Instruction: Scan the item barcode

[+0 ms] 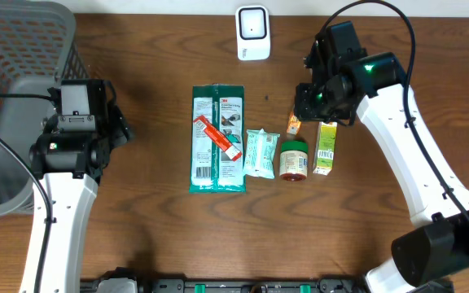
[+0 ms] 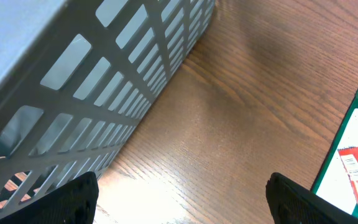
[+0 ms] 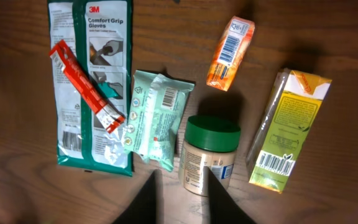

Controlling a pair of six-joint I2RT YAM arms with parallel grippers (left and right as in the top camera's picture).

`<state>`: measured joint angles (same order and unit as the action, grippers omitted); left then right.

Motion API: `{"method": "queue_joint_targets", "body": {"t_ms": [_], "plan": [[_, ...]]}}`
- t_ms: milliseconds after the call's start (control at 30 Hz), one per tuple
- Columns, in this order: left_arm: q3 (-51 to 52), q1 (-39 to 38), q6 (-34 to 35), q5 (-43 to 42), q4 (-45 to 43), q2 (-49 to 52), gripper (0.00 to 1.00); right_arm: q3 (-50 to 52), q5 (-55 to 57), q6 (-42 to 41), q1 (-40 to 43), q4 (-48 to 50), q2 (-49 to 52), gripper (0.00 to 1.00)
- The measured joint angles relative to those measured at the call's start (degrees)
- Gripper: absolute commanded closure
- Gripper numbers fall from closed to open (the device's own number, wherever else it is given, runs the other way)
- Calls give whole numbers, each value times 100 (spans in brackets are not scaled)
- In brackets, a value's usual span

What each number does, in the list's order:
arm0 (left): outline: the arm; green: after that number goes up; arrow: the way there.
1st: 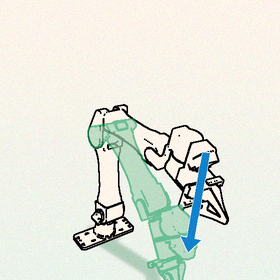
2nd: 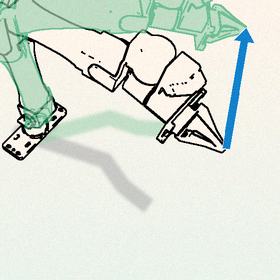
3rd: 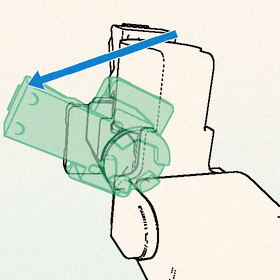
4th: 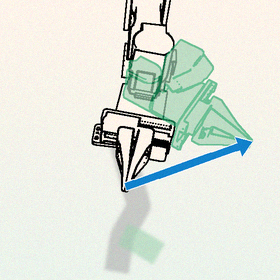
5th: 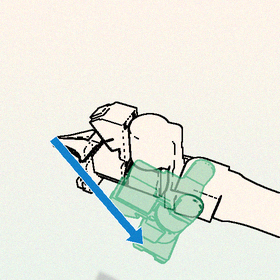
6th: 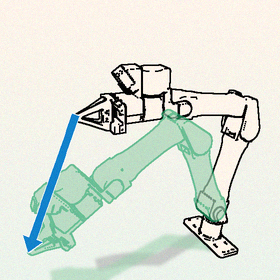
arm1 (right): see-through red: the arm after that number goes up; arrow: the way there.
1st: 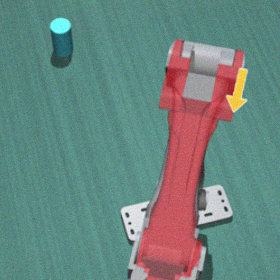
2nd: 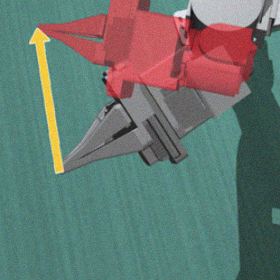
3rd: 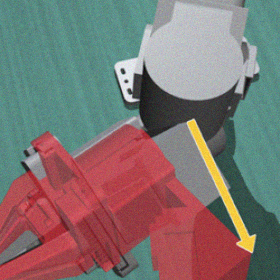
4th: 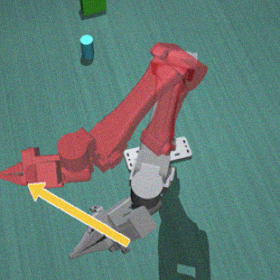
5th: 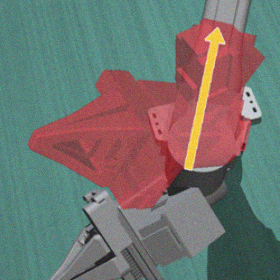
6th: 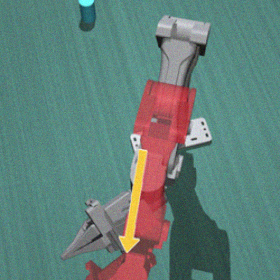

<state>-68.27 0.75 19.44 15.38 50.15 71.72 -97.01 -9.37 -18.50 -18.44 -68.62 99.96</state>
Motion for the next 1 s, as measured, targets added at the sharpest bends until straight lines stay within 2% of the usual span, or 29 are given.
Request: {"method": "queue_joint_targets", "body": {"t_ms": [33,100,367,700,1000], "plan": [[0,0,0,0,0,0,13,0,2,4,0,-2,0,14],[0,0,0,0,0,0,13,0,0,4,0,0,0,6],[0,0,0,0,0,0,13,0,-2,9,-166,4,0,9],[0,0,0,0,0,0,13,144,-2,7,-761,35,0,7],[0,0,0,0,2,0,13,839,321,-422,-815,76,0,8]]}}
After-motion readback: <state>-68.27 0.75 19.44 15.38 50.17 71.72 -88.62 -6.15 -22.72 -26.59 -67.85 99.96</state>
